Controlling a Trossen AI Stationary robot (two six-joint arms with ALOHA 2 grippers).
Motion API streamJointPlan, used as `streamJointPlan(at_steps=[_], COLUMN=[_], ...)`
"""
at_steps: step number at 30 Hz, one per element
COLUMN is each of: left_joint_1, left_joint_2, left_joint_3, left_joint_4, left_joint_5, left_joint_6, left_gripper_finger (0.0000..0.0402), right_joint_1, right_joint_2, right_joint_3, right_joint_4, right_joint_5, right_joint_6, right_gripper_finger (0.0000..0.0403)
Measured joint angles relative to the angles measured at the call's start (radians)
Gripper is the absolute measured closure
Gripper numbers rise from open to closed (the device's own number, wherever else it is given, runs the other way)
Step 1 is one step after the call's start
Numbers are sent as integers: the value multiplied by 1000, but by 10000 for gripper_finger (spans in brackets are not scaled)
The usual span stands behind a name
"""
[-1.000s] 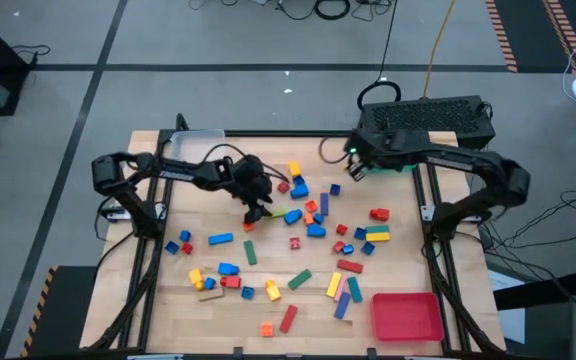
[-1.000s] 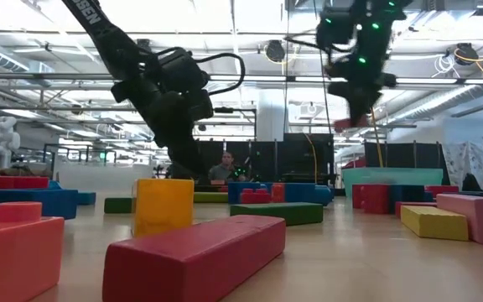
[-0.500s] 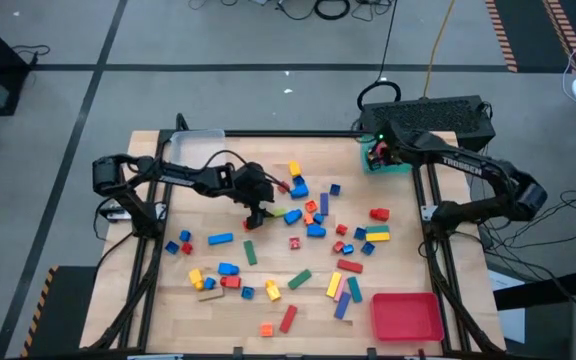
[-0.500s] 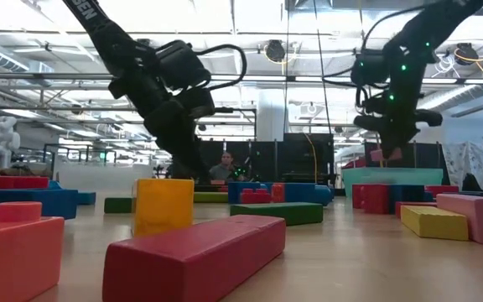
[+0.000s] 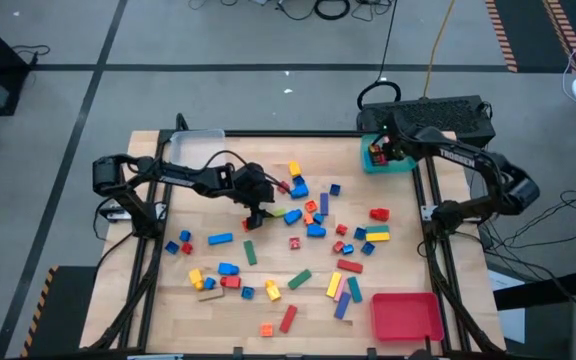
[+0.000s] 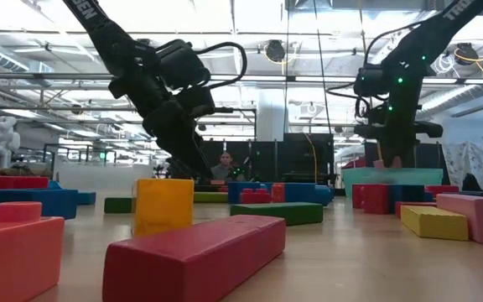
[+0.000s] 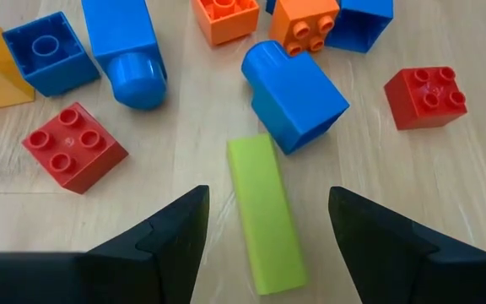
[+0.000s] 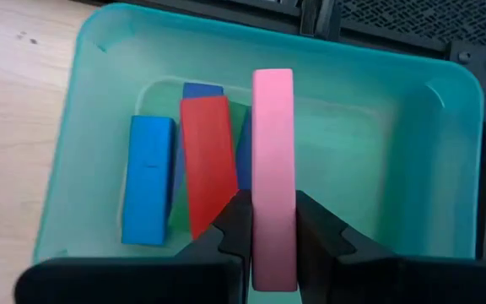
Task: Sort blocks by size
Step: Put the pink block into the blue bin, then put the green block into the blue bin
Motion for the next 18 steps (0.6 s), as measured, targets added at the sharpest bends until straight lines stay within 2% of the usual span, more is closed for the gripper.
streamJointPlan(at_steps=[4,13,18], left_joint_1=[0,0,0], left_joint_2=[0,0,0], left_joint_3=[0,0,0], left_joint_4=[-6,-8,-9], left_joint_5=[0,0,0], left_joint_6=[0,0,3], left_gripper_finger=[155,155,155], right_joint_1=[0,0,12], right_joint_2=[29,34,-9], right_joint_3=[0,0,0], right_joint_4=[7,45,47], right_joint_5=[1,8,-2], right_joint_6=[-8,-18,-52], right_gripper_finger=[337,253,226])
